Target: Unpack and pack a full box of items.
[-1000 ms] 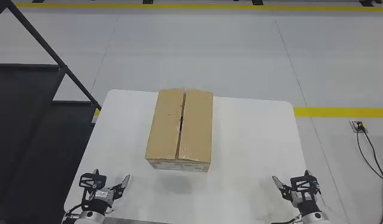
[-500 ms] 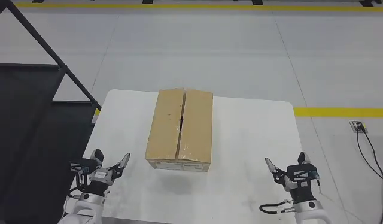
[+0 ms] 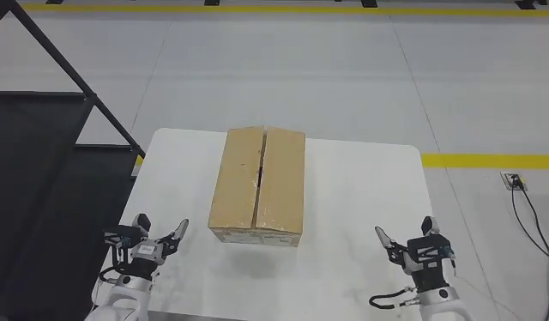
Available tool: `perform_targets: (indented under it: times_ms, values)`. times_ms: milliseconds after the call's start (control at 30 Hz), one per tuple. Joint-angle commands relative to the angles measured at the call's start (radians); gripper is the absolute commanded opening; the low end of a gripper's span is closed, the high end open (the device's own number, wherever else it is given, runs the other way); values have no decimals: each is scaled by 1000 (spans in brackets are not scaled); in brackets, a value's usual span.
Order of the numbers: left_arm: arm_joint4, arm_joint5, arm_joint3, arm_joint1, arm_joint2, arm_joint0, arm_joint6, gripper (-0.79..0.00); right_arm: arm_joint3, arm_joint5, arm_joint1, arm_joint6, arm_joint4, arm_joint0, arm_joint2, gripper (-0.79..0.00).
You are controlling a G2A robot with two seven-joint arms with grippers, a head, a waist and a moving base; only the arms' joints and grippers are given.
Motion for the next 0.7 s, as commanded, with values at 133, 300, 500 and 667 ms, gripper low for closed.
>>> perform_targets:
  times_ms: [133,300,500,667]
  values:
    - [39,40,82,-14,83,-100,20,0,3,45,-12,-52,-81,54,-87,0]
    - [22,57,107,-19,104,-130,-6,0,10,58,-14,-28,-116,67,-107,0]
    - [22,57,107,-19,104,-130,-6,0,10,58,-14,-28,-116,67,-107,0]
    - [44,56,96,-22,128,-132,-24,0,16,30,-15,-25,-164,80,-127,0]
